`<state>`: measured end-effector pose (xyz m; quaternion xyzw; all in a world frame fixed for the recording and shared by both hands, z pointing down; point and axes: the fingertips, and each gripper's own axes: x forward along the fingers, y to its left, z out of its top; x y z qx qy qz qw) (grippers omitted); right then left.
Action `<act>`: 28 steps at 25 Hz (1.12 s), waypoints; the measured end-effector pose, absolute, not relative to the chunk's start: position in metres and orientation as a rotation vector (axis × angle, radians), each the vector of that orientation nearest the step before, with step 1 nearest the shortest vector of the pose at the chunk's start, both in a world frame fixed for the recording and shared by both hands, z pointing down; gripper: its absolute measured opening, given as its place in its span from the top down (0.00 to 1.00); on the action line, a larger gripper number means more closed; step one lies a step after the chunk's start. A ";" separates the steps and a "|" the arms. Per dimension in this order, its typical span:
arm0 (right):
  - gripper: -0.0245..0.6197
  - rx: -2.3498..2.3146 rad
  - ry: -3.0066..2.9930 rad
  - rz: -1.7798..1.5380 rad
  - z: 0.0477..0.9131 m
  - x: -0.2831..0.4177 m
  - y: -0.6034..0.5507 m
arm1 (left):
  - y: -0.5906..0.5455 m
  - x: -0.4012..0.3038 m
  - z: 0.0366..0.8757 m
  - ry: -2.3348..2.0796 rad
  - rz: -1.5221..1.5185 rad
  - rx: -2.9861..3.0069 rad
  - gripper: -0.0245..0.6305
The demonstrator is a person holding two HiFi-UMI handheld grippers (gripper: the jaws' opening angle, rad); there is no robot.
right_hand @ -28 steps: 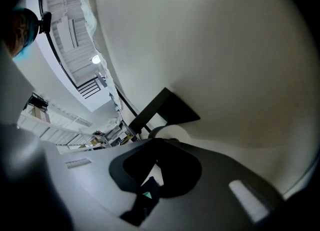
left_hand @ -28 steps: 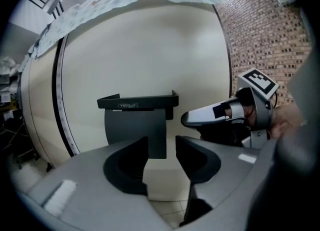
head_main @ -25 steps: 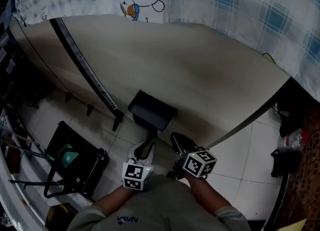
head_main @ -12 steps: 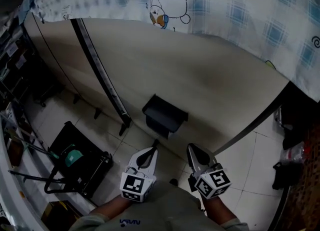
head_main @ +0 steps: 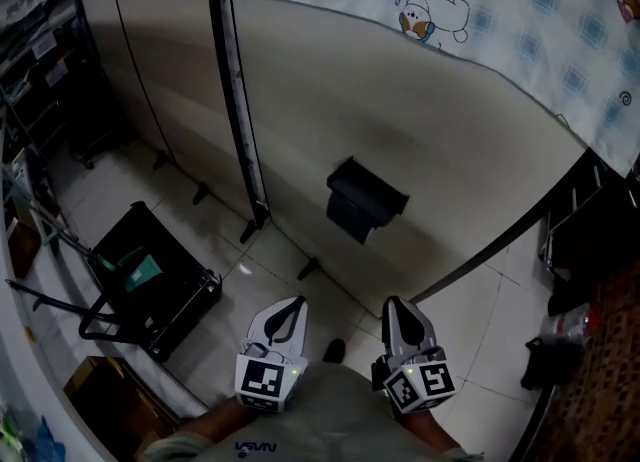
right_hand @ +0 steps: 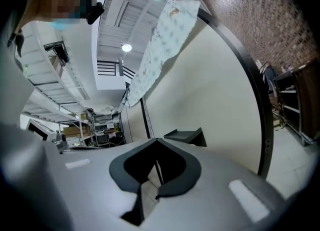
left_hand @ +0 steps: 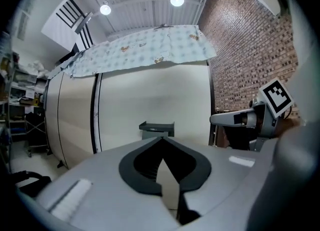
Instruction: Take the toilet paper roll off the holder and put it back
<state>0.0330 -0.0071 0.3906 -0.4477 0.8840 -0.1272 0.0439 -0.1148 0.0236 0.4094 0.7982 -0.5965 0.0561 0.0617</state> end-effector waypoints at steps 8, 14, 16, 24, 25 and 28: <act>0.96 -1.490 2.718 -0.301 0.379 0.028 0.087 | 0.113 -0.109 0.408 -1.712 0.076 2.436 0.95; 0.96 -1.560 2.709 -0.272 0.382 0.050 0.124 | 0.147 -0.091 0.399 -1.697 0.031 2.482 0.95; 0.96 -1.569 2.704 -0.266 0.383 0.060 0.130 | 0.152 -0.081 0.401 -1.693 0.039 2.498 0.95; 0.96 -1.499 2.767 -0.291 0.400 0.099 0.146 | 0.151 -0.023 0.412 -1.673 0.110 2.492 0.95; 0.96 -1.489 2.771 -0.293 0.402 0.104 0.146 | 0.149 -0.014 0.413 -1.670 0.119 2.496 0.95; 0.96 -1.465 2.775 -0.300 0.407 0.121 0.145 | 0.146 0.010 0.415 -1.660 0.122 2.494 0.95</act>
